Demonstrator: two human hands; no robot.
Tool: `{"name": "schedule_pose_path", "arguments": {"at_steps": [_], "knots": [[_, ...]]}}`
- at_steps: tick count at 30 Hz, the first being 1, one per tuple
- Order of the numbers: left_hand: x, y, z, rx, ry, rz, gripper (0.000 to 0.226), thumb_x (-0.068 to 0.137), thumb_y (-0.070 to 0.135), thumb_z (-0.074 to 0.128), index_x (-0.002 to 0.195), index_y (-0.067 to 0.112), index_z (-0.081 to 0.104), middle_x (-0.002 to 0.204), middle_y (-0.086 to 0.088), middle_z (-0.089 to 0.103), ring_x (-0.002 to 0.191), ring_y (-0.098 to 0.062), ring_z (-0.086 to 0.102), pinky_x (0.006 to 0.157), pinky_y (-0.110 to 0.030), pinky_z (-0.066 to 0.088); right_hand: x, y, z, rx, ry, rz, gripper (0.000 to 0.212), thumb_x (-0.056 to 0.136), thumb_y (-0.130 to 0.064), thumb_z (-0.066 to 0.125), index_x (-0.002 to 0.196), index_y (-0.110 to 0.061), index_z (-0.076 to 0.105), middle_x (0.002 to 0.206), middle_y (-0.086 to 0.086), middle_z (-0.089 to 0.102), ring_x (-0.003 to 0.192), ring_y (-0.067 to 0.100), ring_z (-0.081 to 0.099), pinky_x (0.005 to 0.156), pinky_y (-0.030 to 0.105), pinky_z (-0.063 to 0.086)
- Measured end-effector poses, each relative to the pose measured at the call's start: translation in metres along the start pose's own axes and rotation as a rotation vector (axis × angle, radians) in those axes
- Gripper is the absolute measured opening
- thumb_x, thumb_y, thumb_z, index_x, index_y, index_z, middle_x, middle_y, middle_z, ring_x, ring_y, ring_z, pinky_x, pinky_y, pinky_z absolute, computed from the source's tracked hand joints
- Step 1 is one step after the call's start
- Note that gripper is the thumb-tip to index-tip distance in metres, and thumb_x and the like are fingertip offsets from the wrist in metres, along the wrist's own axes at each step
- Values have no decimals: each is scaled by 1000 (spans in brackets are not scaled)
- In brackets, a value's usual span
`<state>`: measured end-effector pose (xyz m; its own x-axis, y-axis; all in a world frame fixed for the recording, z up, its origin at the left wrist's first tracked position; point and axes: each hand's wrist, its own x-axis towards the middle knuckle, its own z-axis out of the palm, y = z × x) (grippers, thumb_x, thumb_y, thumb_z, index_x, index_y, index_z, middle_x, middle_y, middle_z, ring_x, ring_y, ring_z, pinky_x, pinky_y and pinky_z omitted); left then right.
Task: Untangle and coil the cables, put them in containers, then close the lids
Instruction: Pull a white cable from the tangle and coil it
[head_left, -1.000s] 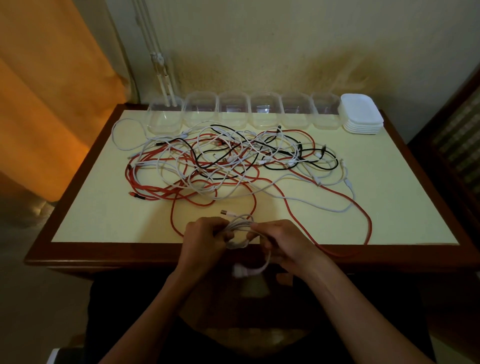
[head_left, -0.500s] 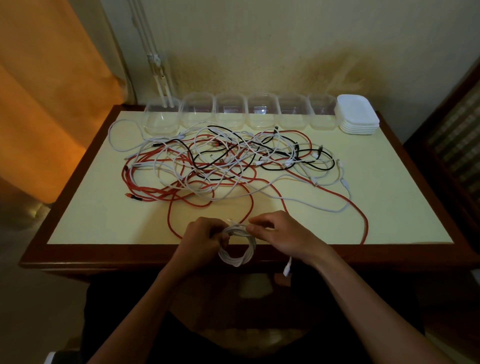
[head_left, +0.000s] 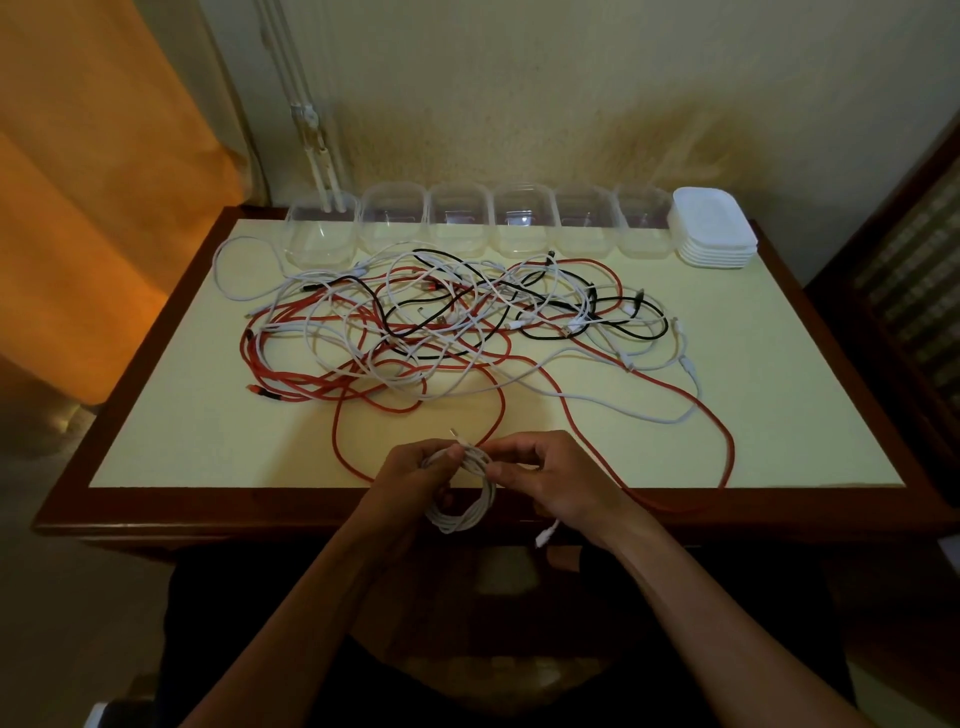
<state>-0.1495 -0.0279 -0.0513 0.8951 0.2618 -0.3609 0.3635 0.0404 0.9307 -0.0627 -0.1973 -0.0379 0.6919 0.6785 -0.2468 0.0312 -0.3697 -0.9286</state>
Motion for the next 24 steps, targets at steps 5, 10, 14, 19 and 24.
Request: {"name": "schedule_pose_path", "arguments": {"at_steps": [5,10,14,19,24], "knots": [[4,0,2,-2,78,-59,20,99,18,53,94,10,71,100,-30,65,90,-44,62,71,-41,48,0,-2,3,-371,120,-157,20,89,-22,72,109,-20,75,98,-15,65,88,-6,56,75,10,41],[3,9,3,-14,50,-76,24,101,20,48,98,7,68,83,-21,62,62,-21,48,52,-26,37,3,15,6,-614,339,-359,12,87,-15,73,98,-12,77,89,-4,58,83,10,52,70,19,42],[5,18,8,-63,39,-34,27,101,18,47,99,0,66,61,-3,42,49,-9,35,46,-22,30,-1,19,15,-440,459,-356,12,89,-9,69,98,-8,77,88,2,72,81,10,63,71,13,47],[9,26,12,94,43,21,23,100,22,50,91,9,66,62,4,53,52,-6,48,52,-22,38,-7,13,24,11,359,-91,17,95,-9,61,105,-10,76,93,-2,76,86,8,71,77,21,57],[16,23,17,369,68,115,17,98,17,54,85,18,66,76,5,62,71,-8,58,62,-20,39,-12,5,21,295,172,99,25,98,-28,59,115,-14,70,101,1,76,96,12,72,84,30,59]]}}
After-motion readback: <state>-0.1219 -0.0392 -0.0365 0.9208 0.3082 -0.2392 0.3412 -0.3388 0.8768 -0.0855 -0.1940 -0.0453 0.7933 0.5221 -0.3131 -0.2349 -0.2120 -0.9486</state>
